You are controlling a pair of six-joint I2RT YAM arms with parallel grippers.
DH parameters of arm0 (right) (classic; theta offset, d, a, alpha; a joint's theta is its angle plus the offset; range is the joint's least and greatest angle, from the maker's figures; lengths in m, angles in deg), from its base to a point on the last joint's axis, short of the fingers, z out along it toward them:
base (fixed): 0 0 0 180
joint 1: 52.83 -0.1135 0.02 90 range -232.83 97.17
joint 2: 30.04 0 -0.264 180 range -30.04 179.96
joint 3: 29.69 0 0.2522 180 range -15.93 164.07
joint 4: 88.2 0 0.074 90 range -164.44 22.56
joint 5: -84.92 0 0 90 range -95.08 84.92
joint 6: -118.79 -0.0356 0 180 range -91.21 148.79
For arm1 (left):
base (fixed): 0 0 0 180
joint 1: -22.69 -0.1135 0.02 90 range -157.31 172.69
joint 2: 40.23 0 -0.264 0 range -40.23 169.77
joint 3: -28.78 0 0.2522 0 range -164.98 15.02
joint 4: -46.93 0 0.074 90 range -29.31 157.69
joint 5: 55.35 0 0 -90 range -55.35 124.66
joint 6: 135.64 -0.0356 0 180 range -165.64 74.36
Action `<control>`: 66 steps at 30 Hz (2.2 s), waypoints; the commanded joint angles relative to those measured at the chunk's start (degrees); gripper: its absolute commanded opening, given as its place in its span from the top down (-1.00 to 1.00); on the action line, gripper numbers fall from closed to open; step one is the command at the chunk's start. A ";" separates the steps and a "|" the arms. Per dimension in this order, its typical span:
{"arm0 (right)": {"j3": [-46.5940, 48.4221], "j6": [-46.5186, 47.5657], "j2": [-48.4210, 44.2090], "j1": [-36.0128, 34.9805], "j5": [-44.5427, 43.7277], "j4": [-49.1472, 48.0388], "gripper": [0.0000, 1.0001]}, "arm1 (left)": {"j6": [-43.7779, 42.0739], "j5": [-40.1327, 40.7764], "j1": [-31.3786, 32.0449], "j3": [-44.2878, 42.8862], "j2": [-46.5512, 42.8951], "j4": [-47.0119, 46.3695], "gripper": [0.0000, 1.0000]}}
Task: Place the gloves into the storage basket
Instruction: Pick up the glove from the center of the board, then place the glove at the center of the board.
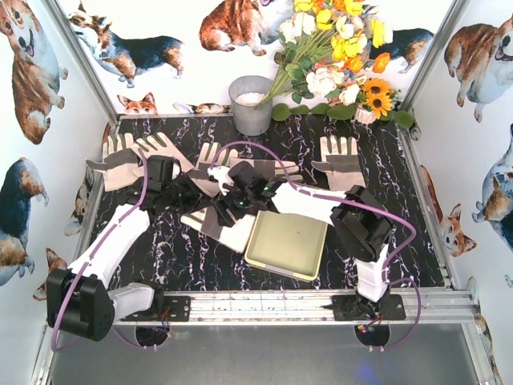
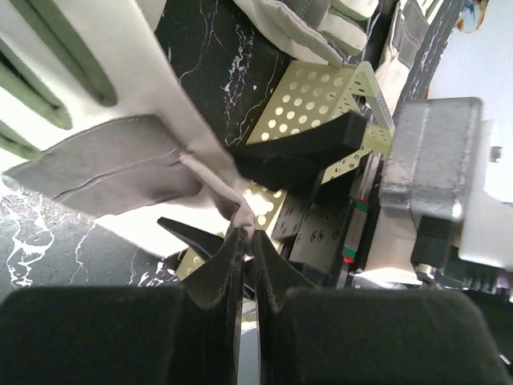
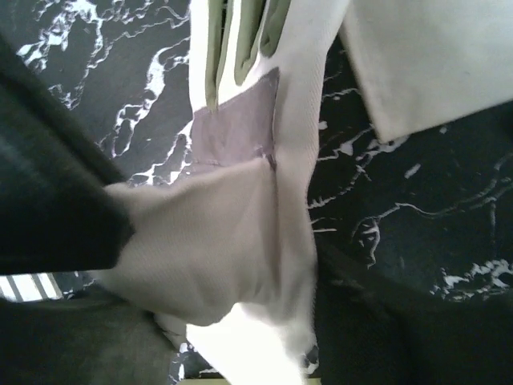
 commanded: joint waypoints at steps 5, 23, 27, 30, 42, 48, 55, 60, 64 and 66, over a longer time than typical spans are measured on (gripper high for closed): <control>3.80 -7.53 -1.78 -1.45 -0.01 -3.00 0.89 | 2.22 5.94 0.37 -5.33 -1.31 2.19 1.00; 7.16 -20.36 -11.76 -1.09 -16.52 -0.31 1.00 | -11.49 10.27 -9.22 -13.88 -3.95 12.72 -0.88; 8.02 -23.58 -12.42 -0.43 -18.50 -0.20 1.00 | -14.47 4.60 -15.02 -10.33 -5.74 9.12 -0.96; 9.81 -25.12 -11.93 -0.09 -18.71 0.14 1.00 | -15.26 -0.70 -17.71 -6.04 -7.58 4.69 -0.97; 5.87 -32.57 -19.43 2.31 -11.03 -10.34 1.00 | 3.19 -19.36 -18.88 10.68 -18.35 -22.22 -0.99; 0.05 -36.10 -24.65 2.49 -7.38 -14.88 1.00 | 10.04 -21.34 -18.90 13.96 -18.49 -32.00 -0.99; -3.70 -38.98 -27.32 2.49 -2.47 -17.87 1.00 | 14.18 -29.37 -18.68 12.06 -11.88 -42.82 -0.96; -4.83 -40.26 -27.23 2.49 0.32 -19.01 1.00 | 15.57 -31.87 -17.78 10.52 -8.76 -46.73 -0.73; -6.38 -41.37 -26.80 2.36 -0.41 -19.66 1.00 | 14.81 -30.66 -17.65 10.92 -8.33 -45.10 -0.30; -7.14 -41.37 -26.73 2.08 -1.55 -19.40 1.00 | 12.33 -29.08 -17.65 10.95 -8.85 -41.39 -0.07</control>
